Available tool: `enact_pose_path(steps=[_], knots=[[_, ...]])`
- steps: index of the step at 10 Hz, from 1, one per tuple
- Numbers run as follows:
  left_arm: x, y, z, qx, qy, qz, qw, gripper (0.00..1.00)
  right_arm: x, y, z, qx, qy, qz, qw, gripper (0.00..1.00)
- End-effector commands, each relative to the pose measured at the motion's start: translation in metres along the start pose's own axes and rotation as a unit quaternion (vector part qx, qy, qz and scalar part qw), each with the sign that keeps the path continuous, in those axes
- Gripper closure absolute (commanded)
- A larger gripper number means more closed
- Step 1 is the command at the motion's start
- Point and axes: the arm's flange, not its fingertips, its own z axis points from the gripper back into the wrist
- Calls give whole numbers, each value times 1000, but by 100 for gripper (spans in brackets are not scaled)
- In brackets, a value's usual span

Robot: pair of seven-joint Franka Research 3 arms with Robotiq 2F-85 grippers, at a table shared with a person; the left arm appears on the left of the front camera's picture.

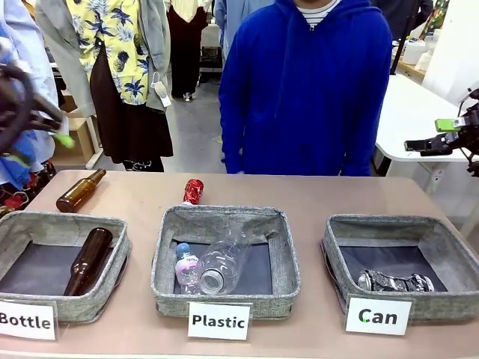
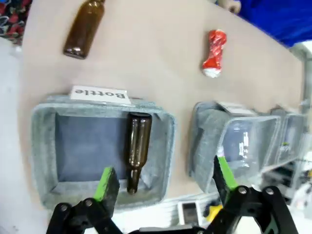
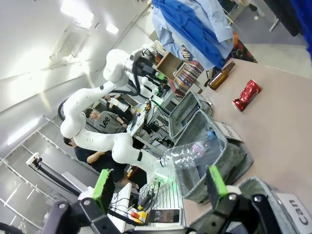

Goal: Sort the can waste into the basket.
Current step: Pick up the can waste from the table and place it in the right Fabric basket.

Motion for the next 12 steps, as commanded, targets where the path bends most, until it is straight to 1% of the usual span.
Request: enact_pose_path(steps=[1,2,4,5,6,7,8,9,10,12], knots=[[21,-42,-16,77,39,-36,996,0,0,1,2,2,10,8,1000,0],[17,-68,-35,96,26,-64,993,0,0,1,2,2,10,8,1000,0],[-16,-118,-78,124,-37,-101,986,0,0,1,2,2,10,8,1000,0],[-30,-145,-110,143,-89,-103,980,0,0,1,2,2,10,8,1000,0],[-41,-187,-152,146,-100,-133,975,0,0,1,2,2,10,8,1000,0],[-47,-216,-175,155,-132,-141,969,0,0,1,2,2,10,8,1000,0],[-52,-240,-187,153,-132,-159,966,0,0,1,2,2,10,8,1000,0],[-40,-254,-186,167,-149,-112,968,0,0,1,2,2,10,8,1000,0],[-73,-227,-173,121,-111,-172,971,0,0,1,2,2,10,8,1000,0],[-73,-227,-173,121,-111,-172,971,0,0,1,2,2,10,8,1000,0]])
